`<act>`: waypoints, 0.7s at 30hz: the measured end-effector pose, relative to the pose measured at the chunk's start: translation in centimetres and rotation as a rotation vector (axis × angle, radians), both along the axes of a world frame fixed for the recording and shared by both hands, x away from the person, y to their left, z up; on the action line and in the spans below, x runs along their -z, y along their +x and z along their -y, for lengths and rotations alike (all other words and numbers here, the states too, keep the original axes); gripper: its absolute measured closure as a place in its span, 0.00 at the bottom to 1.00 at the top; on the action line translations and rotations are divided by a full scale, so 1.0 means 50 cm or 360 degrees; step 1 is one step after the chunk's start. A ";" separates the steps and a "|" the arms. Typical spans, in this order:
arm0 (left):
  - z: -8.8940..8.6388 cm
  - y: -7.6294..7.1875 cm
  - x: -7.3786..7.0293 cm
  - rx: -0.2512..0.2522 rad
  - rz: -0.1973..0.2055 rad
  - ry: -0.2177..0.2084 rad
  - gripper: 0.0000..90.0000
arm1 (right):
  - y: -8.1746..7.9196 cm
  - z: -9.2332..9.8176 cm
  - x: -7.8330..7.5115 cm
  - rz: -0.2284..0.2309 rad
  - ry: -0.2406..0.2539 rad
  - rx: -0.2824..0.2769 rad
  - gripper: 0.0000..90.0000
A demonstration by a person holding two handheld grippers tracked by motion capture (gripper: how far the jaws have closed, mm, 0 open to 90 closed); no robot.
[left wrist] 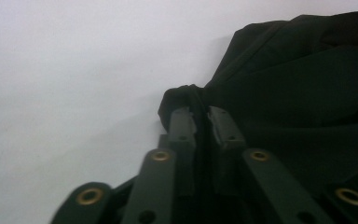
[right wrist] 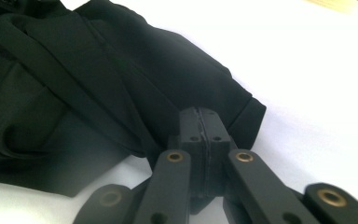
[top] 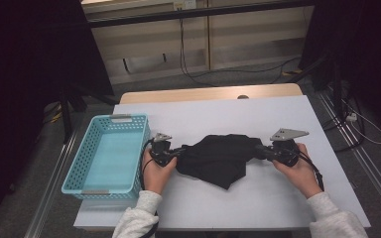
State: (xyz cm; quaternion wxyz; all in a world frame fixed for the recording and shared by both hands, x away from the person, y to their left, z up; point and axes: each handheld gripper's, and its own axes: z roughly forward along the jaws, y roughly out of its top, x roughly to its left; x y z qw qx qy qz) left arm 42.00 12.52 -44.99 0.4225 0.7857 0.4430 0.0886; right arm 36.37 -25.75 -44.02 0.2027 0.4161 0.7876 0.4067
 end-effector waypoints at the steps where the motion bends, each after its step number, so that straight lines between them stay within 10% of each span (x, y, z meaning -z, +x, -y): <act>1: -0.001 -0.001 -0.003 -0.0005 -0.0003 -0.0011 0.94 | 0.000 0.002 -0.001 0.0001 -0.0002 0.0005 1.00; 21: -0.056 -0.032 -0.103 -0.0030 0.0183 -0.0350 0.97 | -0.014 0.076 -0.052 0.0099 0.0189 0.0187 1.00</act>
